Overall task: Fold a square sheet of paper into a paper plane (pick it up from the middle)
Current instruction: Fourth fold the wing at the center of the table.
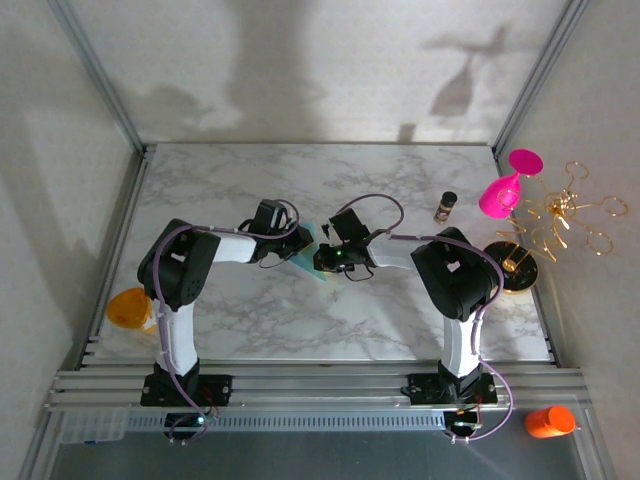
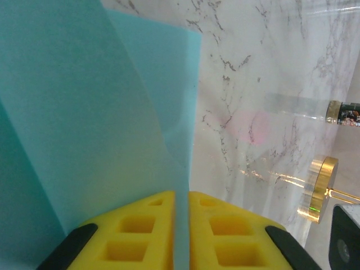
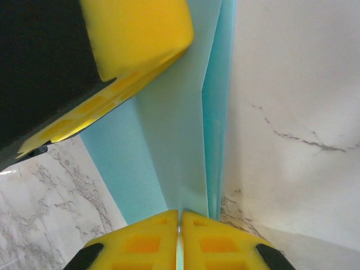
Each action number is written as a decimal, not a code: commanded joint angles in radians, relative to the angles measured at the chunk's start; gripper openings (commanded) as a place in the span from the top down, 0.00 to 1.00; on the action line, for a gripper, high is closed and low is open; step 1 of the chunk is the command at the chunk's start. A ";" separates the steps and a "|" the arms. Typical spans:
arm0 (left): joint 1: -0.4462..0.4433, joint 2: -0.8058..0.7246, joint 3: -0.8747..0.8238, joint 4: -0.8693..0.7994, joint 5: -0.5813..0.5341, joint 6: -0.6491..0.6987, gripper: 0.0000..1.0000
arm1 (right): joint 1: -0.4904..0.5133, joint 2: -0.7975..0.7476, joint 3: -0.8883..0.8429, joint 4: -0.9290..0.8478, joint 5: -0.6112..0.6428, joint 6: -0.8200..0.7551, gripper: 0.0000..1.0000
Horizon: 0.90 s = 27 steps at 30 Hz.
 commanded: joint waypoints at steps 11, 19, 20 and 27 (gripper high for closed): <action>0.026 -0.193 -0.081 -0.062 -0.057 0.116 0.79 | 0.005 0.012 -0.025 -0.176 0.002 -0.170 0.88; 0.013 -0.192 -0.160 0.016 -0.016 0.138 0.84 | 0.005 -0.003 -0.050 -0.206 -0.019 -0.187 0.88; 0.014 -0.183 -0.161 0.017 -0.016 0.138 0.84 | 0.005 -0.002 -0.053 -0.206 -0.018 -0.187 0.88; 0.012 -0.132 -0.134 0.036 -0.018 0.131 0.85 | 0.003 0.004 -0.049 -0.201 -0.020 -0.183 0.88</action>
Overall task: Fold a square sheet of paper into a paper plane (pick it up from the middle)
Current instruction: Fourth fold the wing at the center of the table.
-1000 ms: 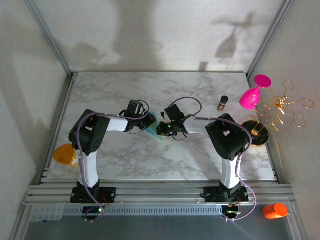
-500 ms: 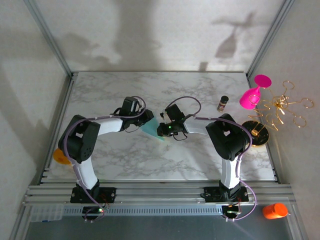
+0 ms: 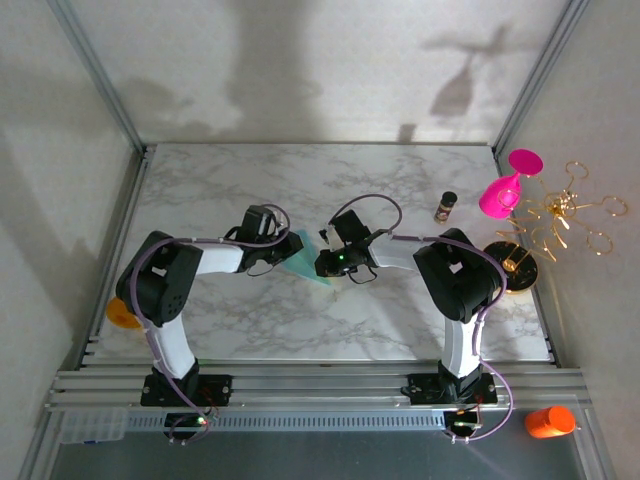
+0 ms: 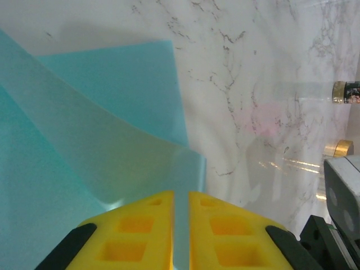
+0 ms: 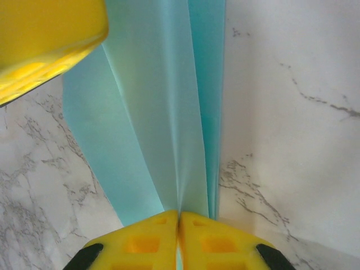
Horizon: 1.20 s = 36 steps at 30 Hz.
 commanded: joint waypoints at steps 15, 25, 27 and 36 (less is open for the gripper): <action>-0.005 0.078 0.048 -0.073 -0.080 0.012 0.87 | -0.005 -0.024 -0.028 -0.073 -0.025 -0.008 0.87; -0.006 0.100 0.044 -0.118 -0.094 0.012 0.88 | 0.002 -0.069 0.017 0.076 -0.110 0.071 0.87; -0.009 0.101 0.045 -0.118 -0.093 0.012 0.88 | 0.009 -0.040 0.033 0.065 -0.101 0.072 0.88; -0.010 0.103 0.049 -0.126 -0.091 0.015 0.88 | 0.018 0.037 0.068 0.063 -0.046 0.114 0.92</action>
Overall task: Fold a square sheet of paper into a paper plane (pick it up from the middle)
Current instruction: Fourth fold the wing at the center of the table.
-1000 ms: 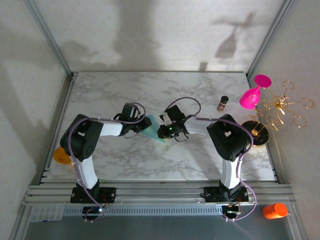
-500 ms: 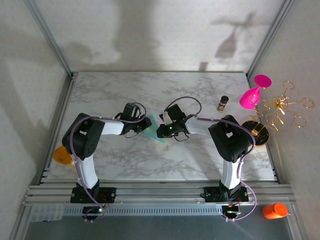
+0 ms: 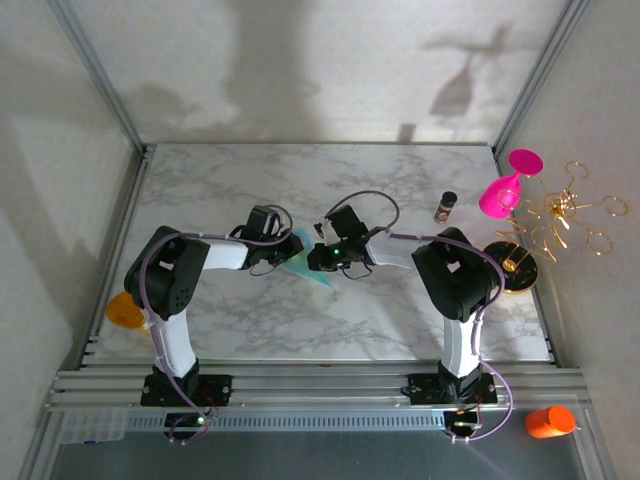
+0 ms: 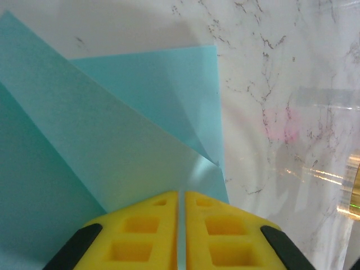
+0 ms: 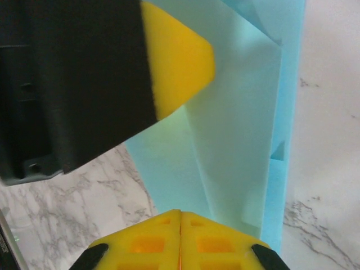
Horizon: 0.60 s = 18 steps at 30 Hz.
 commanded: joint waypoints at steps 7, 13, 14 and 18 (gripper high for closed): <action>-0.006 0.050 0.004 -0.089 -0.060 0.015 0.88 | 0.009 0.041 0.004 -0.012 0.056 0.042 0.92; -0.005 0.059 0.007 -0.121 -0.088 0.009 0.88 | 0.009 0.052 -0.031 -0.027 0.062 0.041 0.92; -0.006 0.062 0.011 -0.135 -0.101 0.006 0.88 | 0.009 0.051 -0.035 -0.033 0.062 0.039 0.92; -0.006 0.082 0.030 -0.204 -0.149 -0.003 0.89 | 0.009 0.031 -0.050 -0.054 0.060 0.026 0.92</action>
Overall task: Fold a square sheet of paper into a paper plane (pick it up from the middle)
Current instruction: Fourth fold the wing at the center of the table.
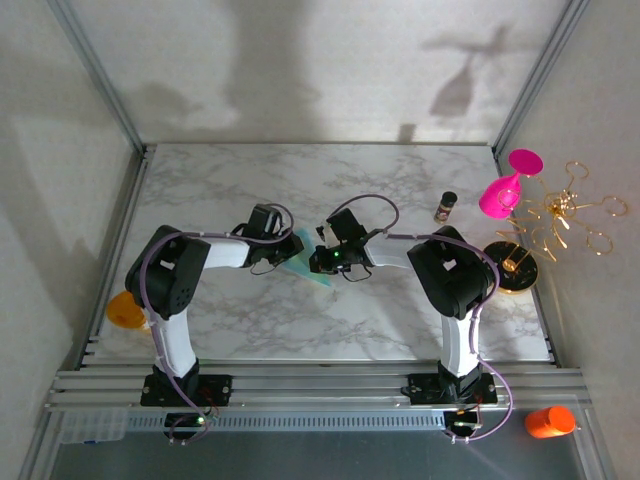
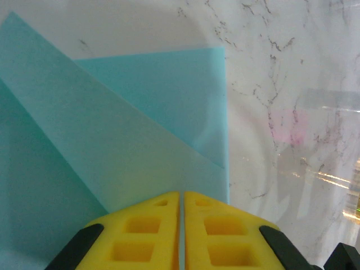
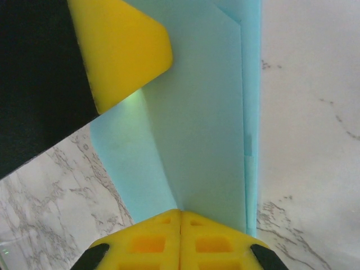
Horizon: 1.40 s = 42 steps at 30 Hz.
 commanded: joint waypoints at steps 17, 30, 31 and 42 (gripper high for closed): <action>0.001 0.085 0.001 -0.184 -0.159 -0.016 0.90 | 0.009 -0.111 -0.173 -0.098 0.011 -0.007 0.92; 0.000 0.079 0.004 -0.170 -0.127 -0.002 0.90 | 0.001 -0.243 -0.352 -0.034 0.011 0.072 0.91; 0.000 0.079 0.004 -0.168 -0.122 -0.001 0.90 | 0.000 -0.261 -0.344 -0.033 0.011 0.068 0.90; -0.004 0.065 0.016 -0.174 -0.102 0.018 0.89 | 0.001 -0.196 -0.118 0.010 0.066 0.045 0.89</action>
